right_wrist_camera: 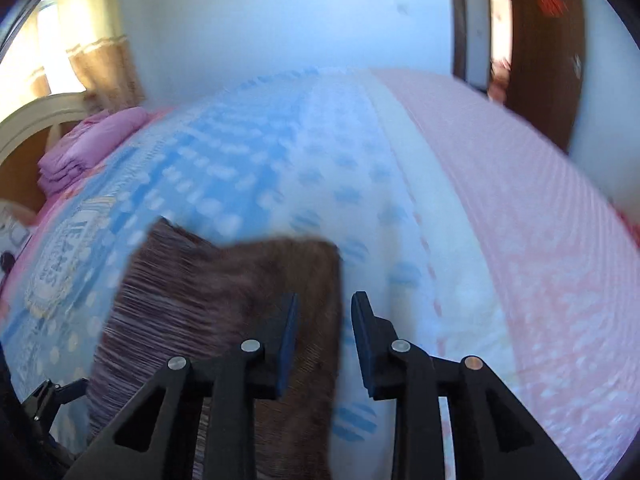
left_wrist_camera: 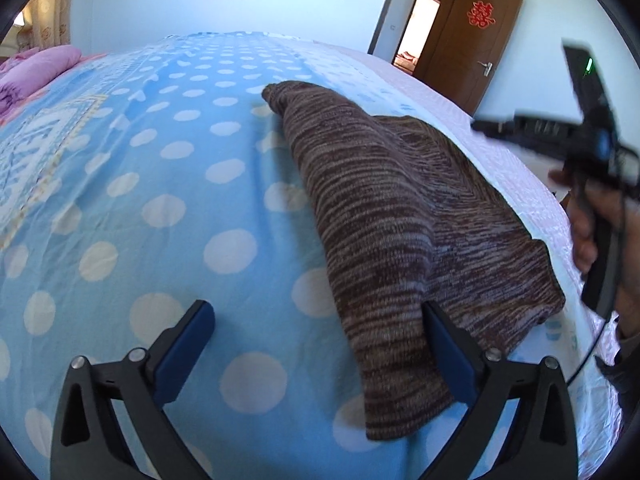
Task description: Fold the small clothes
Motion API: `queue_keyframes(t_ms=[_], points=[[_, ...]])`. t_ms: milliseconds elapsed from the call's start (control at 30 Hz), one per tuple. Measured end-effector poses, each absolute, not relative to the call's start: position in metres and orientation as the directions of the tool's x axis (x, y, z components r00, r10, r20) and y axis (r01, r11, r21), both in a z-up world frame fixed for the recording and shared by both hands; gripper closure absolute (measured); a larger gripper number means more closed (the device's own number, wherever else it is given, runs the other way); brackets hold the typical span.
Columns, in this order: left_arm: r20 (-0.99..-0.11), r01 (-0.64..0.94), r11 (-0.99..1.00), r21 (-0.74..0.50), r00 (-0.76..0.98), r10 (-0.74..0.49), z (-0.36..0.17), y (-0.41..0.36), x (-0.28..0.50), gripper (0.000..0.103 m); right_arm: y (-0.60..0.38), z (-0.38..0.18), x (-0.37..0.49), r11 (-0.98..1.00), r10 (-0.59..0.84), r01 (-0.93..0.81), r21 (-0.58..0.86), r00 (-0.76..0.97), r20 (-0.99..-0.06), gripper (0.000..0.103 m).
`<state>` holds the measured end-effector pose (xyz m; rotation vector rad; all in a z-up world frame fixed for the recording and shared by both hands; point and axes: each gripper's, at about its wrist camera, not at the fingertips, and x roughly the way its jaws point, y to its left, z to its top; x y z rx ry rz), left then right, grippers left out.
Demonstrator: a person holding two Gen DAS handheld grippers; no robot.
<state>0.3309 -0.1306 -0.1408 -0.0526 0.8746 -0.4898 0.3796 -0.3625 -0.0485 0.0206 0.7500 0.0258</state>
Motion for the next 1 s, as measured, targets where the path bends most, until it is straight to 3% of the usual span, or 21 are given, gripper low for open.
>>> queue_keyframes(t_ms=[133, 200, 233, 333, 433, 567, 700, 800, 900, 1000], points=[[-0.723, 0.389, 0.890, -0.239, 0.541, -0.430, -0.141, -0.131, 0.329, 0.000, -0.295, -0.043, 0.386, 0.960, 0.206, -0.279, 0.016, 0.667, -0.716, 0.078], [-0.721, 0.390, 0.890, -0.237, 0.543, -0.430, -0.141, -0.131, 0.329, 0.000, -0.261, -0.056, 0.393, 0.932, 0.216, -0.360, -0.034, 0.628, -0.748, 0.093], [-0.721, 0.391, 0.889, -0.238, 0.543, -0.431, -0.140, -0.131, 0.329, 0.000, -0.248, -0.067, 0.400, 0.924, 0.211, -0.380, -0.043, 0.600, -0.772, 0.093], [-0.718, 0.389, 0.889, -0.242, 0.545, -0.434, -0.140, -0.130, 0.329, 0.000, -0.228, -0.104, 0.422, 0.927, 0.179, -0.373, -0.042, 0.538, -0.824, 0.094], [-0.719, 0.387, 0.889, -0.246, 0.542, -0.435, -0.141, -0.129, 0.330, 0.000, -0.227, -0.115, 0.426, 0.933, 0.188, -0.358, -0.037, 0.572, -0.799, 0.094], [-0.699, 0.388, 0.876, -0.285, 0.541, -0.467, -0.140, -0.123, 0.328, 0.000, -0.238, -0.103, 0.418, 0.938, 0.209, -0.348, -0.004, 0.571, -0.794, 0.094], [-0.650, 0.323, 0.859, -0.397, 0.562, -0.511, -0.138, -0.095, 0.323, 0.000, -0.244, -0.072, 0.383, 0.928, 0.301, -0.368, 0.062, 0.639, -0.708, 0.094], [-0.620, 0.277, 0.840, -0.467, 0.575, -0.534, -0.140, -0.075, 0.313, 0.000, -0.240, -0.071, 0.359, 0.912, 0.321, -0.408, 0.049, 0.633, -0.705, 0.094], [-0.626, 0.275, 0.852, -0.444, 0.586, -0.515, -0.139, -0.076, 0.307, 0.000, -0.226, -0.099, 0.349, 0.897, 0.282, -0.443, 0.003, 0.567, -0.774, 0.094], [-0.648, 0.273, 0.869, -0.413, 0.582, -0.491, -0.140, -0.083, 0.309, 0.000, -0.224, -0.116, 0.348, 0.907, 0.274, -0.422, -0.002, 0.591, -0.759, 0.094]])
